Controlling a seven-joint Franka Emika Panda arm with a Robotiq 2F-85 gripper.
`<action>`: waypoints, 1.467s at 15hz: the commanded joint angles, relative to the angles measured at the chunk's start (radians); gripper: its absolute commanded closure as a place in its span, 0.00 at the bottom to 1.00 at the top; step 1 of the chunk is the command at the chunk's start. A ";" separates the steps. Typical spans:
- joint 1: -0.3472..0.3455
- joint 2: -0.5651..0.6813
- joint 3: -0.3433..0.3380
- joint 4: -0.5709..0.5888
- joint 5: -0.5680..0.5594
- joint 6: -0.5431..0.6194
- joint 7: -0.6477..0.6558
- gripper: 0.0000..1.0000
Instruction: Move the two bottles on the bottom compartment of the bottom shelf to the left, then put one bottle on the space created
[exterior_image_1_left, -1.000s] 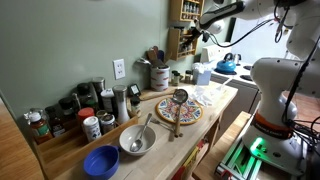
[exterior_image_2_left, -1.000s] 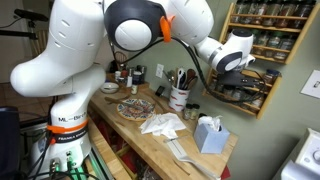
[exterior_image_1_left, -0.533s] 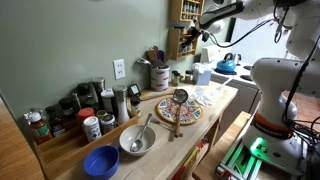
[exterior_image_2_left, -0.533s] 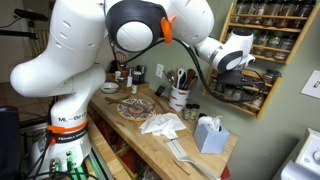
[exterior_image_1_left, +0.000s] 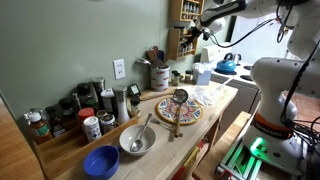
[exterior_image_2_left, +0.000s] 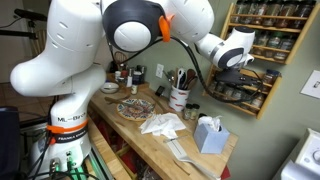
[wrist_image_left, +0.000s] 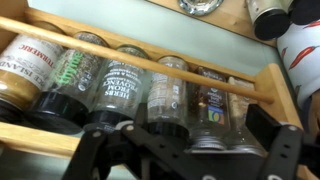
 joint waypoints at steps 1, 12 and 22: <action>-0.069 -0.015 0.063 -0.026 0.004 -0.104 0.017 0.00; -0.548 0.204 0.474 -0.165 0.067 -0.329 0.225 0.00; -1.243 0.272 1.214 -0.218 0.094 -0.585 0.316 0.00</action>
